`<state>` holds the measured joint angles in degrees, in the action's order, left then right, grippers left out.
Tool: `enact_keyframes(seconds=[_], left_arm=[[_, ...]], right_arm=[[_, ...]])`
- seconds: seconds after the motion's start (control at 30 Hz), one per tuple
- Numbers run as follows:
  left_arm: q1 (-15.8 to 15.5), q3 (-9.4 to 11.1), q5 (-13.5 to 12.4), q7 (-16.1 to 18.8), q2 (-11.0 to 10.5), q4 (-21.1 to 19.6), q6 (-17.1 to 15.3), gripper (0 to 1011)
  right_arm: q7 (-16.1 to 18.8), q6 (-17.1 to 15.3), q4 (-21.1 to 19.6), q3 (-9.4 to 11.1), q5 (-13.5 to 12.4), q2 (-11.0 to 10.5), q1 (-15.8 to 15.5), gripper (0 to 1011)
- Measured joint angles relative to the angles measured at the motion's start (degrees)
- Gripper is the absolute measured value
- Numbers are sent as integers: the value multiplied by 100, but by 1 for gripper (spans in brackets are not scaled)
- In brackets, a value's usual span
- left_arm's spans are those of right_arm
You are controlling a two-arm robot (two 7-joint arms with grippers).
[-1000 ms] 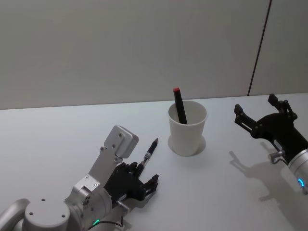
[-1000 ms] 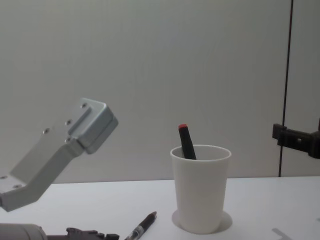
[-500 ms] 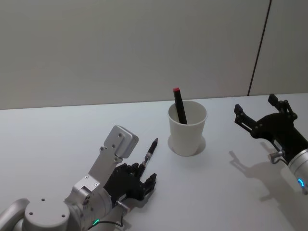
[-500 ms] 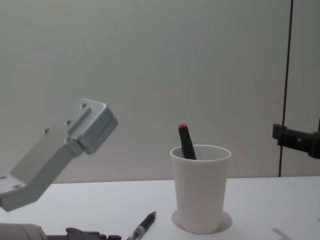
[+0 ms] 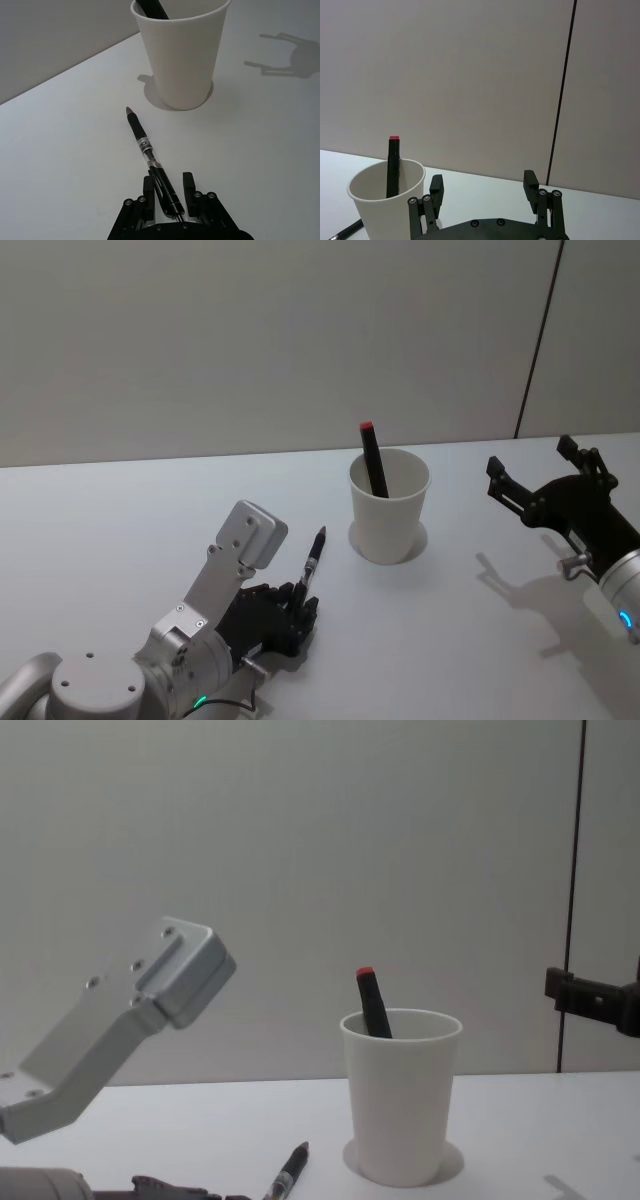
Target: Place the pen into the pen holder.
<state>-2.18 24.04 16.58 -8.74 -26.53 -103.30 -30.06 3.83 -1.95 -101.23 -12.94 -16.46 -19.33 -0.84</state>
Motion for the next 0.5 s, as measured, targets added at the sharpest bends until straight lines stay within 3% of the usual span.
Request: enact_keyframes(seconds=[0.3, 0.5], left_arm=[[0, 0, 0, 6, 0, 7, -1, 198], [0, -1, -1, 9, 0, 7, -1, 190]], right_arm=[[0, 0, 0, 0, 0, 0, 1, 1002], [0, 0, 0, 0, 0, 0, 0, 1001]])
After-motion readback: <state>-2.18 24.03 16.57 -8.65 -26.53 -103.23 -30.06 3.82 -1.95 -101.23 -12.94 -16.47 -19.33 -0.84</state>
